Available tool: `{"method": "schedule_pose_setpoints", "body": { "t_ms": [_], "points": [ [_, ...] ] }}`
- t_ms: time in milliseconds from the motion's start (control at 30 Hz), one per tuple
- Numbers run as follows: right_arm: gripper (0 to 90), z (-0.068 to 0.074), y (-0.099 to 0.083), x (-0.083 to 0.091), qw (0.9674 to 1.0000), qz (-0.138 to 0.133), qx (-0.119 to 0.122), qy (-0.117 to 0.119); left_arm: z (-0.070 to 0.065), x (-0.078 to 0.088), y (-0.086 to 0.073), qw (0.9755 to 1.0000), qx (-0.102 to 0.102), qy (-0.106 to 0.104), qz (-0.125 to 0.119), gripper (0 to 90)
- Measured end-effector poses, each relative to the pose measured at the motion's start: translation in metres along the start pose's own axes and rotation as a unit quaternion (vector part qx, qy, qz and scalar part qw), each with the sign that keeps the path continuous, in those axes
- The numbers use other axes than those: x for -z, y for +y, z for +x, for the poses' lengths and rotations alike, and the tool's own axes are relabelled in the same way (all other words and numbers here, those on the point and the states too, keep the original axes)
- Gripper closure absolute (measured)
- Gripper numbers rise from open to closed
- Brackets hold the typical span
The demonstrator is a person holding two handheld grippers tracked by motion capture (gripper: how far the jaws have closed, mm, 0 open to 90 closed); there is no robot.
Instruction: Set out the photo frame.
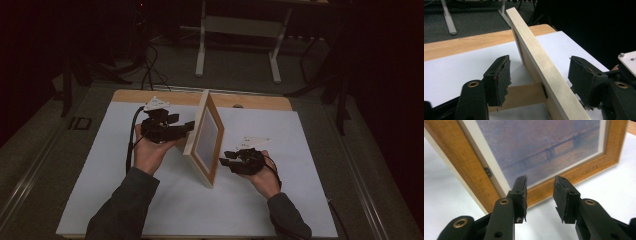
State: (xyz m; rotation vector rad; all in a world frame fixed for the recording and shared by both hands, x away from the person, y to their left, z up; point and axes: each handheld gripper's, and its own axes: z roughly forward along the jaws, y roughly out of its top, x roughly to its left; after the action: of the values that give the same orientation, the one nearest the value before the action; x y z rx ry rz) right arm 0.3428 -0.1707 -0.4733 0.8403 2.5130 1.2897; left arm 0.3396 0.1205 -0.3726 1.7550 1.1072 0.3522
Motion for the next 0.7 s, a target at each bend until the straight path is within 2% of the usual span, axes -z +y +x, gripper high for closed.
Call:
{"method": "schedule_pose_setpoints", "body": {
  "t_ms": [133, 200, 367, 633, 700],
  "points": [
    [62.2, -0.003, -0.001, 0.002, 1.0000, 0.000, -0.006, -0.004, -0.003, -0.001, -0.001, 1.0000, 0.002, -0.003, 0.006, 31.7],
    [61.8, -0.006, -0.002, 0.005, 0.9999, -0.001, -0.010, -0.009, -0.013, -0.004, -0.004, 0.9999, 0.001, -0.007, 0.014, 30.3],
    [61.5, -0.010, -0.003, 0.007, 0.9998, 0.000, -0.015, -0.013, -0.025, -0.007, -0.014, 0.9997, -0.010, 0.003, 0.024, 28.4],
    [61.4, -0.014, -0.006, 0.009, 0.9997, 0.000, -0.021, -0.016, -0.034, -0.012, -0.031, 0.9992, -0.005, 0.002, 0.040, 31.0],
    [61.4, -0.014, -0.006, 0.009, 0.9996, -0.001, -0.021, -0.018, -0.037, -0.013, -0.034, 0.9989, -0.008, 0.009, 0.045, 32.3]
  ]
}}
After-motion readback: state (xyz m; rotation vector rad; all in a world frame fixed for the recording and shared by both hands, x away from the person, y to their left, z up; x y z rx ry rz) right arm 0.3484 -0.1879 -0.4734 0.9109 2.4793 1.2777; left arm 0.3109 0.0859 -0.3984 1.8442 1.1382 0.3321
